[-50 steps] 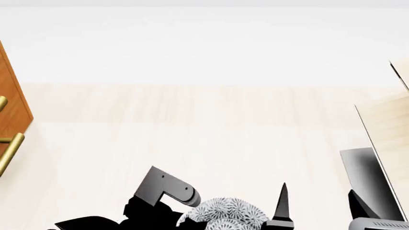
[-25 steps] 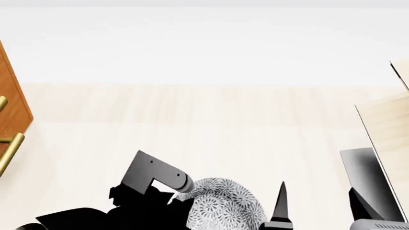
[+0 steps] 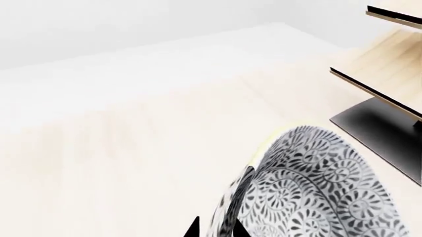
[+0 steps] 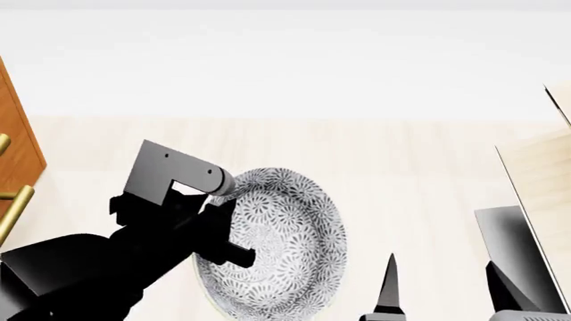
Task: Close the top drawer of the cabinet and put the bowl on top of it.
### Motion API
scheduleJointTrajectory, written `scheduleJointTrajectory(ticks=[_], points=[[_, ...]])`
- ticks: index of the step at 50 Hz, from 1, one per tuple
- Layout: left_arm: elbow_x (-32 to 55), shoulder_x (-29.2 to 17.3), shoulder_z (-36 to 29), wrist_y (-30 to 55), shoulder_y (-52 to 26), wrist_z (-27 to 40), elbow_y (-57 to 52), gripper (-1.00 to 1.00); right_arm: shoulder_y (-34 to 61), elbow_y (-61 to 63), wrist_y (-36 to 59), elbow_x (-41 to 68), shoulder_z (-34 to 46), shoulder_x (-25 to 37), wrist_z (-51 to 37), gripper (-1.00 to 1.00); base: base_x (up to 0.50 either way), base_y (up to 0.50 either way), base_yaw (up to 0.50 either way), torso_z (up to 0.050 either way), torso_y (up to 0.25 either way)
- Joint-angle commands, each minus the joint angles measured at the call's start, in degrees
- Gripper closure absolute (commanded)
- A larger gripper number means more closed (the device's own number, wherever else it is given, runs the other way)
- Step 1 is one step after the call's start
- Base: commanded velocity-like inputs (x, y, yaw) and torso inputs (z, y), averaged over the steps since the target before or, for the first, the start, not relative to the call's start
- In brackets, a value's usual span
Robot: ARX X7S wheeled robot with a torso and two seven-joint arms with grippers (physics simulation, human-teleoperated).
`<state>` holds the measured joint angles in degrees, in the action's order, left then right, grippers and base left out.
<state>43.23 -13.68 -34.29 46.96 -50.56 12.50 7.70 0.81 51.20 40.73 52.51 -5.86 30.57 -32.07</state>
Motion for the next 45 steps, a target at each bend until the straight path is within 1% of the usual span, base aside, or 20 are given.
scheduleJointTrajectory(ticks=[1,7,10,19,20,23,25,33,45], points=[[1.78,-0.31,2.52,1.20,-3.52,2.68,-1.97,1.00,-0.10,1.03,0.17,1.14,-0.41,0.67,-0.72,-1.00,0.00,0.00,0.00,0.000,0.000],[2.73,-0.57,3.89,2.34,-5.95,3.46,-2.35,1.00,-0.39,1.08,-0.17,1.33,-0.83,1.03,-0.69,-1.00,0.00,0.00,0.00,0.000,0.000],[4.69,-0.83,5.99,3.70,-7.32,4.50,-3.62,1.00,-0.41,1.08,-0.37,1.22,-0.72,1.04,-0.58,-1.00,0.00,0.00,0.00,0.000,0.000],[7.99,-1.48,9.06,7.36,-11.25,6.99,-5.79,1.00,-1.01,1.39,-0.80,1.37,-0.90,1.31,-0.63,-1.00,0.00,0.00,0.00,0.000,0.000],[8.79,-1.81,9.81,8.63,-12.86,7.82,-6.69,1.00,-1.28,1.44,-0.90,1.50,-1.27,1.48,-0.70,-1.00,0.00,0.00,0.00,0.000,0.000],[8.45,-2.41,9.75,9.27,-14.48,8.50,-7.44,1.00,-1.49,1.82,-1.01,1.81,-1.60,1.69,-0.90,-1.00,0.00,0.00,0.00,0.000,0.000],[10.33,-2.64,11.20,11.37,-15.96,9.44,-7.62,1.00,-1.42,1.84,-0.95,2.01,-1.61,1.78,-1.04,-1.00,0.00,0.00,0.00,0.000,0.000],[13.46,-4.36,14.66,14.95,-20.50,12.12,-9.77,1.00,-1.79,1.92,-1.62,2.05,-1.65,1.79,-0.77,-1.00,0.00,0.00,0.00,0.000,0.000],[15.73,-5.19,17.23,18.27,-27.11,14.45,-9.33,1.00,-2.39,1.18,-2.78,1.59,-1.64,1.83,0.09,-1.00,0.00,0.00,0.00,0.000,0.001]])
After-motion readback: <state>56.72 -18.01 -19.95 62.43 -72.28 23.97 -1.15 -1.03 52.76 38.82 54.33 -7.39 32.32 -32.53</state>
